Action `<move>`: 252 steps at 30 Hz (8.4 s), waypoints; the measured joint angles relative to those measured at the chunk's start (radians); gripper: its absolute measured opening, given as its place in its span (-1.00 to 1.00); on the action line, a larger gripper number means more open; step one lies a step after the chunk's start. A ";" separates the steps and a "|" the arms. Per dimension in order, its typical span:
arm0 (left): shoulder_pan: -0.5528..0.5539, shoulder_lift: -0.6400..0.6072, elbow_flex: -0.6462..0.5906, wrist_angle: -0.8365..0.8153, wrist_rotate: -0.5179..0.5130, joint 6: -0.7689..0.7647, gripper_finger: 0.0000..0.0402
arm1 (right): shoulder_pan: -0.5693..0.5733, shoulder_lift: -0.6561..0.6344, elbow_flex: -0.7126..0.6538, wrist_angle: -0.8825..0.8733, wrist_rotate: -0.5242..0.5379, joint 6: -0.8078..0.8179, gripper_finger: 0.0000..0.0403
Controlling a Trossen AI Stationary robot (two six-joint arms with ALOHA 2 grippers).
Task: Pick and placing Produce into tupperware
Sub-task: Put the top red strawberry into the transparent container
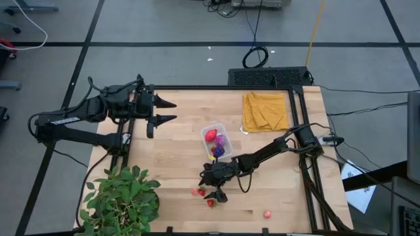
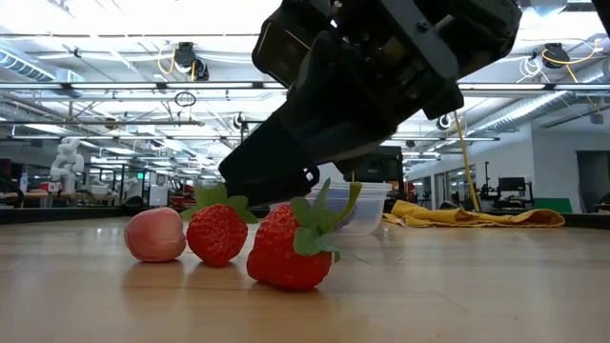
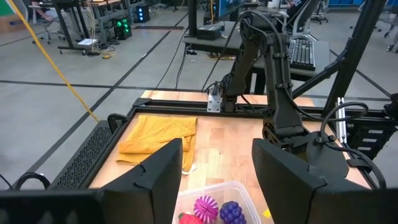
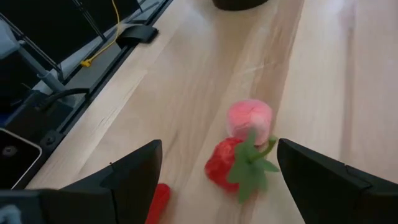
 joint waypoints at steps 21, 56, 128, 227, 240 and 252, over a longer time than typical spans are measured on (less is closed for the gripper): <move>0.000 0.000 0.000 0.003 0.000 -0.003 0.00 | 0.000 0.034 0.000 0.000 0.030 0.015 0.52; -0.051 0.000 0.000 0.002 0.000 0.001 -0.03 | 0.007 0.034 0.000 0.007 0.030 0.030 0.00; -0.073 0.000 0.000 -0.013 -0.003 0.028 -0.03 | 0.053 0.034 0.033 0.020 0.062 0.064 0.25; -0.073 0.000 0.000 -0.073 -0.002 0.007 -0.03 | 0.087 0.134 0.282 -0.414 0.105 0.135 0.25; -0.073 0.000 0.000 -0.073 -0.002 0.005 -0.03 | 0.086 0.135 0.281 -0.413 0.111 0.161 0.14; -0.073 0.000 0.000 -0.073 -0.002 0.005 -0.03 | 0.084 0.136 0.280 -0.415 0.121 0.160 -0.27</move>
